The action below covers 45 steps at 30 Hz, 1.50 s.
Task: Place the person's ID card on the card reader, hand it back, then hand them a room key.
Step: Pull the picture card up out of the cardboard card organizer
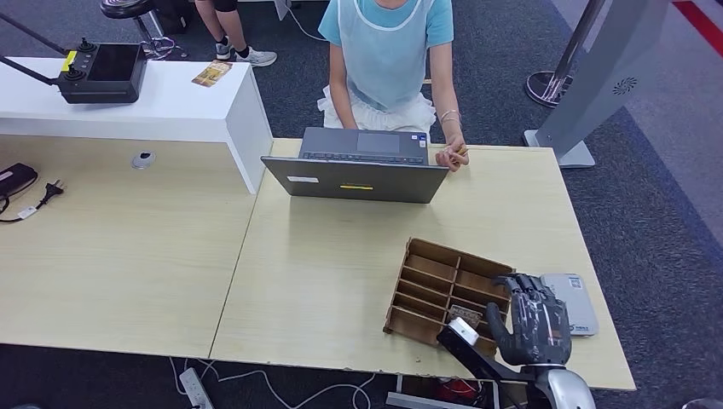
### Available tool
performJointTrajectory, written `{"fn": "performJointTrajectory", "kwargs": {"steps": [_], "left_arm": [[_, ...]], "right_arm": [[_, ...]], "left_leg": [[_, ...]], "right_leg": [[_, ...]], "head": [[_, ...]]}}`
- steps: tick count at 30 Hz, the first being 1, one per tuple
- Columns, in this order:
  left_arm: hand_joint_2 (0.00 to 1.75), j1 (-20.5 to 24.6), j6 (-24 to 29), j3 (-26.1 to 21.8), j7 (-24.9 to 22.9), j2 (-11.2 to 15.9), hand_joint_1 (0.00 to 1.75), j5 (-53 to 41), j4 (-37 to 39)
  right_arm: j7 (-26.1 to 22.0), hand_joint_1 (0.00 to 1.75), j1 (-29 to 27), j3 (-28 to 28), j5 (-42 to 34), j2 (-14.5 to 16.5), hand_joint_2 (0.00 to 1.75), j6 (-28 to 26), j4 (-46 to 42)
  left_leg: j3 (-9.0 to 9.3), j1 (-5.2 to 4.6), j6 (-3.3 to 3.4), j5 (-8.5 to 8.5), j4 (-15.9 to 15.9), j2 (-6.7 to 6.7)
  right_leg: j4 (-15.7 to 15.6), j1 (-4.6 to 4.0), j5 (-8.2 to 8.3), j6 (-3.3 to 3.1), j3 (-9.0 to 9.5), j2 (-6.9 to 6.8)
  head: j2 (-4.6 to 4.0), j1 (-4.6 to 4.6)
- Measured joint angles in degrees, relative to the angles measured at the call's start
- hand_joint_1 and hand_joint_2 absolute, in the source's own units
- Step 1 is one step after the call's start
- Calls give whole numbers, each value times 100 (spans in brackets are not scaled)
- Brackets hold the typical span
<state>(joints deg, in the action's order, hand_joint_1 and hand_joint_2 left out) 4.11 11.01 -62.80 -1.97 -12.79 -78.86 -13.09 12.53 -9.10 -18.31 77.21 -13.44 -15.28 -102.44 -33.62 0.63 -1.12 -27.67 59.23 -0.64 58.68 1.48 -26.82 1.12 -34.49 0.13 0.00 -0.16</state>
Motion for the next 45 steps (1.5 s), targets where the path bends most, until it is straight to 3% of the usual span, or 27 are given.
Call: {"fn": "performJointTrajectory", "kwargs": {"steps": [6, 10, 24, 34, 45], "left_arm": [[0, 0, 1, 0, -1, 0, 0, 0, 0], [0, 0, 1, 0, -2, 0, 0, -5, 0], [0, 0, 1, 0, -5, 0, 0, -41, 0], [0, 1, 1, 0, -8, 2, 0, -50, 0], [0, 1, 1, 0, -4, 2, 0, -50, 0]], "right_arm": [[2, 110, -22, -49, 35, 0, 175, -11, -26], [30, 101, -45, -104, 69, 0, 175, -13, -63], [121, 93, -40, -391, 12, 0, 175, 93, 53], [170, 111, 12, -537, -52, 0, 175, 168, 191], [174, 111, 58, -579, -92, 0, 175, 201, 300]], "left_leg": [[0, 0, 0, 0, 0, 0], [0, 0, 0, 0, 0, 0], [0, 0, 0, 0, 0, 0], [0, 0, 0, 0, 0, 0], [0, 0, 0, 0, 0, 0]], "right_leg": [[0, 0, 0, 0, 0, 0], [0, 0, 0, 0, 0, 0], [0, 0, 0, 0, 0, 0], [0, 0, 0, 0, 0, 0], [0, 0, 0, 0, 0, 0]], "head": [[0, 0], [0, -1], [0, 0], [0, 1], [0, 0]]}}
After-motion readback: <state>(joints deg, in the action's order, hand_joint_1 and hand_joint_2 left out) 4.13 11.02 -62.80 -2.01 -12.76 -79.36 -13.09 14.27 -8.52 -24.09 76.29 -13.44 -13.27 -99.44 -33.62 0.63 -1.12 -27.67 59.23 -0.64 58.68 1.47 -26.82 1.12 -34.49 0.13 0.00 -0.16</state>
